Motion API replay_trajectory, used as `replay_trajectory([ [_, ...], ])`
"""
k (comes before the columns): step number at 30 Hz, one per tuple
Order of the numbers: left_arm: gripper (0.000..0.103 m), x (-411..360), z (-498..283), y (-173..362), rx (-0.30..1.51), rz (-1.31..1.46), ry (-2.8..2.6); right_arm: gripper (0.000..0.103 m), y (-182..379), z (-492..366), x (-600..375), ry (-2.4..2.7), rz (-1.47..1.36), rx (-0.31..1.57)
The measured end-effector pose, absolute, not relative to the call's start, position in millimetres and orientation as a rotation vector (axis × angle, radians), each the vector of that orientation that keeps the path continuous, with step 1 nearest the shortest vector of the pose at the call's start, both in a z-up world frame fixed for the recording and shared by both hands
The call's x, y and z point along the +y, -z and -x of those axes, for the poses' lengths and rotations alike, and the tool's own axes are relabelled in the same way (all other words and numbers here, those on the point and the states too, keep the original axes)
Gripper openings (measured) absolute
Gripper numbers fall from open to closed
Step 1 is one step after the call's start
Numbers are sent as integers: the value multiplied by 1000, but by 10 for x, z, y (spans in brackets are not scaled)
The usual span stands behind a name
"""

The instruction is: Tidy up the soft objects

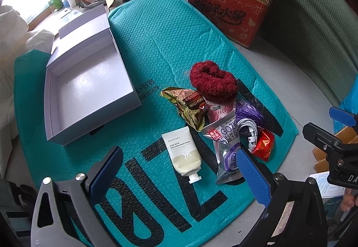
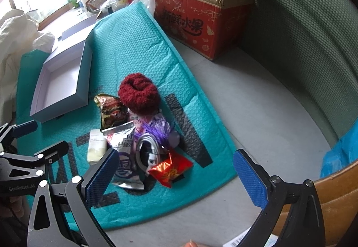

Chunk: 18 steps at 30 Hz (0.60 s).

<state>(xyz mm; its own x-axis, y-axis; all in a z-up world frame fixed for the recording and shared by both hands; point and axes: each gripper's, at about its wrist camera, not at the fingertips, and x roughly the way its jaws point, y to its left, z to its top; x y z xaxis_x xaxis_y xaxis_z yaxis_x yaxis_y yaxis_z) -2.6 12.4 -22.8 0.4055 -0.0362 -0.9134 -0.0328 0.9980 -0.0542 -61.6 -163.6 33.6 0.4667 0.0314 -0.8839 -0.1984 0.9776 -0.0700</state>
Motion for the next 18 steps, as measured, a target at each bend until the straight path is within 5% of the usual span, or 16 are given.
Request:
replay_trajectory([
  [18,98,89,-156,933,1306,149,17,103,229,466,-1719,-114,187,1164],
])
